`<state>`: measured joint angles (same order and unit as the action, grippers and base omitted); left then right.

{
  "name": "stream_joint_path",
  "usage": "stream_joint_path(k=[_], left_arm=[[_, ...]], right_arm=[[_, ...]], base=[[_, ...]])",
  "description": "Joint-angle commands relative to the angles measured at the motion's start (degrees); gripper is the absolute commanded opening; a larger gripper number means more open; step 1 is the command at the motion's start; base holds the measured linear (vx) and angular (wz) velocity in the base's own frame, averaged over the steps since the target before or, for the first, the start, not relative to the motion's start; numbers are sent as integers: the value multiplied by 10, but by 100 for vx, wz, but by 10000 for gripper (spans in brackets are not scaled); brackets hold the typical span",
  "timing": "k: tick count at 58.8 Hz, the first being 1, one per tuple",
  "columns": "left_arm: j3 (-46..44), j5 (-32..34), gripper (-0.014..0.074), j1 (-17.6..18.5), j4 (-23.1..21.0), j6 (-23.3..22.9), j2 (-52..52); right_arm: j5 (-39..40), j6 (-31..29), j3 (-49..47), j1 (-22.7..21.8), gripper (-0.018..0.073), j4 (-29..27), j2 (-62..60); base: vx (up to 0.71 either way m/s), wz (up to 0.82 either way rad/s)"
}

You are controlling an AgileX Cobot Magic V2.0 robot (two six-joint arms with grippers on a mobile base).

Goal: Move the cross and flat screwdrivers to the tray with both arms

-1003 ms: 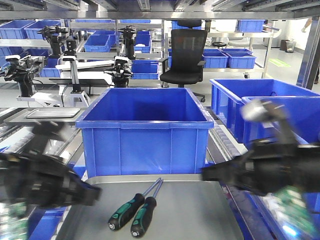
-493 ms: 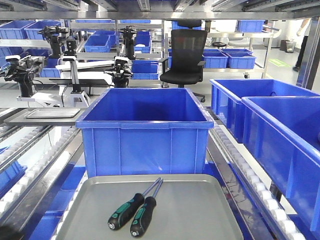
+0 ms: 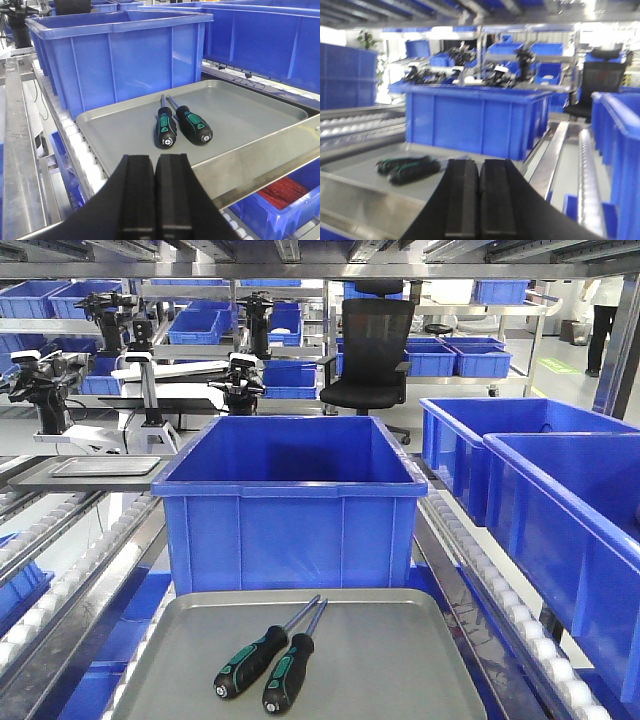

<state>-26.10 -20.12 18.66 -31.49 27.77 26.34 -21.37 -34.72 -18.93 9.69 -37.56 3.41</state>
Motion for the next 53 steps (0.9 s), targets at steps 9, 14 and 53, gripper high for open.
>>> stream_joint_path(k=[9,14,53], left_arm=[[-17,39,-3,2,-13,0,1],[-17,39,-3,2,-13,0,1],[262,150,-3,-142,291,-246,-278]], right_arm=[[24,-1,-15,-1,-8,-7,10],[24,-1,-15,-1,-8,-7,10],[23,-1,-15,-1,-8,-7,8]], base=[[0,0],[0,0],[0,0]])
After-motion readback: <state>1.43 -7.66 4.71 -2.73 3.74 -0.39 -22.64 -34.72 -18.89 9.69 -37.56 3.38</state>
